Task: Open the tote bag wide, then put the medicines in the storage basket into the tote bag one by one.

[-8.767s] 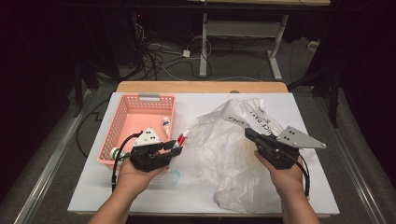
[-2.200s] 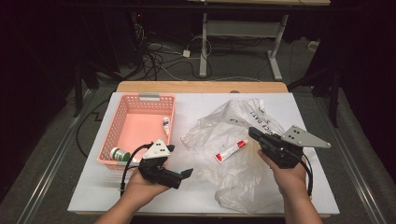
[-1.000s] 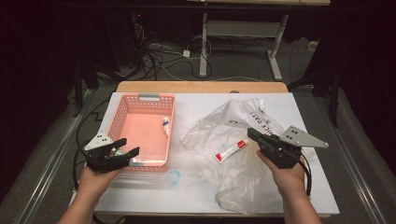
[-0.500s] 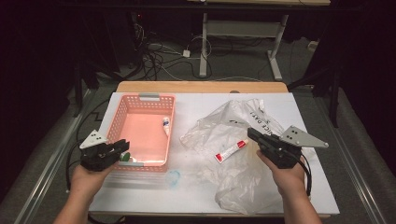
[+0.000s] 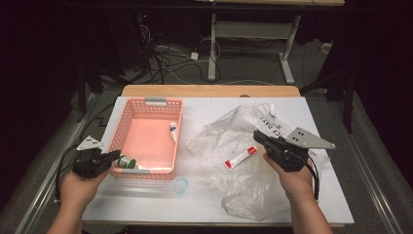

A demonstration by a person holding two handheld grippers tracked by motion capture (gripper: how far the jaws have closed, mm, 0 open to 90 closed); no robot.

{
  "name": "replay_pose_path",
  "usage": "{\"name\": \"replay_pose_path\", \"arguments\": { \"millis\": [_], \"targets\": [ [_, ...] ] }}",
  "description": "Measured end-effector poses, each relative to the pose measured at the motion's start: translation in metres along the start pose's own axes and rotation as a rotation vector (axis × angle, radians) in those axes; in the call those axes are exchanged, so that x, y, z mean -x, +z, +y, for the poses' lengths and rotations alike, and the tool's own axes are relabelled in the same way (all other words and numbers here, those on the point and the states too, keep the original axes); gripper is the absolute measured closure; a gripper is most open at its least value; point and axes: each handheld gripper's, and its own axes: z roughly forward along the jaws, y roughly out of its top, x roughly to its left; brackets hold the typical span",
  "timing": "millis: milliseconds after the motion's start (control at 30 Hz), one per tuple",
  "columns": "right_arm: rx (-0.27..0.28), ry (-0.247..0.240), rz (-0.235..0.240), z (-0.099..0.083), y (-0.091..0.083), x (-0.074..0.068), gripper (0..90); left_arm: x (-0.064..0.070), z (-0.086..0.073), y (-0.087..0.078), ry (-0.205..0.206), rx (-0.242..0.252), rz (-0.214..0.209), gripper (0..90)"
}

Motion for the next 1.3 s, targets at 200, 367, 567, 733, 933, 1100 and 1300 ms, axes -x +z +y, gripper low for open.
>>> {"name": "replay_pose_path", "arguments": {
  "millis": [200, 367, 567, 733, 933, 1100, 1300],
  "targets": [
    [-0.014, -0.001, 0.01, -0.003, 0.005, -0.001, 90.0, 0.002, 0.001, 0.004, 0.026, -0.062, -0.001, 88.3],
    [-0.001, -0.003, 0.014, -0.001, 0.003, -0.001, 90.0, 0.003, 0.005, 0.012, 0.041, -0.141, 0.001, 88.3],
    [0.007, 0.001, 0.009, 0.0, 0.0, 0.0, 90.0, -0.003, 0.011, 0.017, 0.015, -0.238, -0.038, 88.2],
    [0.001, -0.003, 0.011, -0.001, -0.001, -0.001, 90.0, -0.005, 0.019, 0.022, 0.033, -0.291, -0.021, 88.2],
    [0.005, -0.006, 0.012, -0.001, -0.004, -0.002, 90.0, -0.006, 0.028, 0.029, 0.04, -0.346, -0.033, 88.2],
    [0.009, -0.005, 0.009, -0.002, -0.007, 0.0, 90.0, -0.004, 0.037, 0.032, 0.062, -0.373, -0.01, 88.2],
    [0.015, -0.002, 0.005, -0.001, -0.011, 0.0, 90.0, -0.003, 0.041, 0.035, 0.095, -0.392, 0.001, 88.2]
  ]
}}
